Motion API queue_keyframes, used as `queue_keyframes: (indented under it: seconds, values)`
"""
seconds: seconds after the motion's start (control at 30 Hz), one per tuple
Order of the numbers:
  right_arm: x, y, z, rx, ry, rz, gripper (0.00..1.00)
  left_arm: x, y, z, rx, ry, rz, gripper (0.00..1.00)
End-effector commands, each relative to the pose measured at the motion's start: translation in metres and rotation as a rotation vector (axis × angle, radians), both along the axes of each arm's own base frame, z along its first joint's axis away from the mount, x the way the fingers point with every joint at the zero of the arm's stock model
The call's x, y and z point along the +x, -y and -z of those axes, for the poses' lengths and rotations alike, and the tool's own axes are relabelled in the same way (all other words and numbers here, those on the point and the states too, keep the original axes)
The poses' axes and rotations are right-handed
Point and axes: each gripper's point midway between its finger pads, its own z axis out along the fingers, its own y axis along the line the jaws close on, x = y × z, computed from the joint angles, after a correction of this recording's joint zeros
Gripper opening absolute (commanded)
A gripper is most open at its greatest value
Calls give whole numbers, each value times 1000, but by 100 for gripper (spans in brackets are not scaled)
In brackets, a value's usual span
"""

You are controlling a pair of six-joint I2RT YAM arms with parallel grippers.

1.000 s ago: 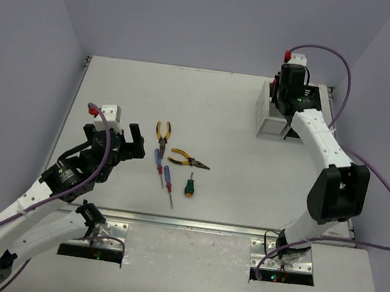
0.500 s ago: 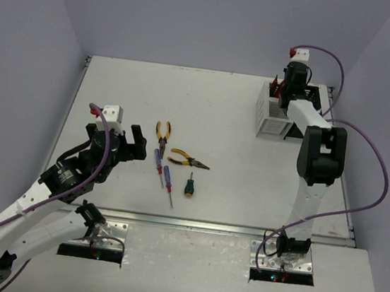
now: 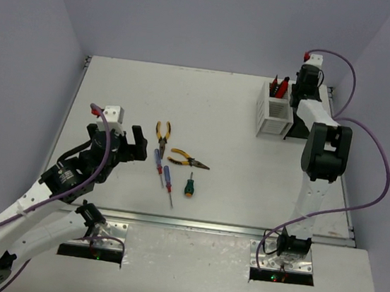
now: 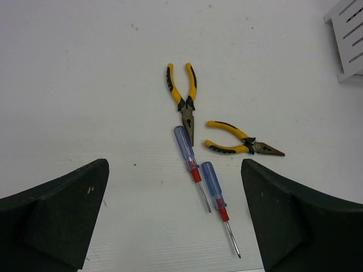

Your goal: Sort the tools into containers

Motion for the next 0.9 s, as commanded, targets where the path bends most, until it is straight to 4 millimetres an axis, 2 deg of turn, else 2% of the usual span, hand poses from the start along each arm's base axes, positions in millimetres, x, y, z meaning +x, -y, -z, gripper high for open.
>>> queue_keyframes:
  seconds: [0.0, 0.1, 0.17, 0.27, 0.37, 0.4, 0.43, 0.5, 0.57, 0.67, 0.7, 0.73, 0.8, 0.83, 0.87]
  values:
    - [5, 0, -37, 30, 87, 15, 35, 3, 3, -11, -23, 45, 8, 100]
    - [5, -3, -42, 37, 72, 2, 51, 3, 3, -11, -23, 43, 9, 100]
    - [5, -6, -51, 58, 78, -7, 57, 3, 4, -10, -23, 43, 15, 100]
    - [6, -16, -73, 98, 105, -26, 60, 4, 4, -10, -21, 41, 17, 100]
    - [6, -38, -93, 115, 130, -74, 59, 4, 4, -10, -21, 43, 14, 100]
    - [0, -41, -102, 116, 130, -79, 59, 4, 4, -10, -19, 41, 14, 100]
    - [-2, -61, -106, 125, 129, -104, 59, 4, 4, -10, -18, 42, 12, 100]
    - [-16, -80, -106, 164, 102, -113, 60, 5, 3, -10, -16, 41, 7, 100]
    - [-51, -112, -116, 250, 67, -126, 60, 5, 1, -9, -11, 40, -4, 100]
    - [-116, -180, -96, 319, -53, -194, 63, 6, -4, -9, -4, 41, -38, 100]
    - [-139, -217, -87, 336, -88, -269, 65, 6, -7, -10, -4, 40, -52, 100]
    - [-161, -244, -78, 352, -116, -326, 67, 6, -9, -9, -3, 39, -66, 100]
    - [-217, -292, -34, 384, -218, -431, 69, 6, -16, -10, -2, 43, -103, 100]
    - [-231, -314, -37, 407, -222, -470, 70, 6, -19, -10, -1, 42, -119, 100]
    - [-256, -333, -17, 436, -279, -480, 72, 7, -24, -10, 4, 42, -147, 100]
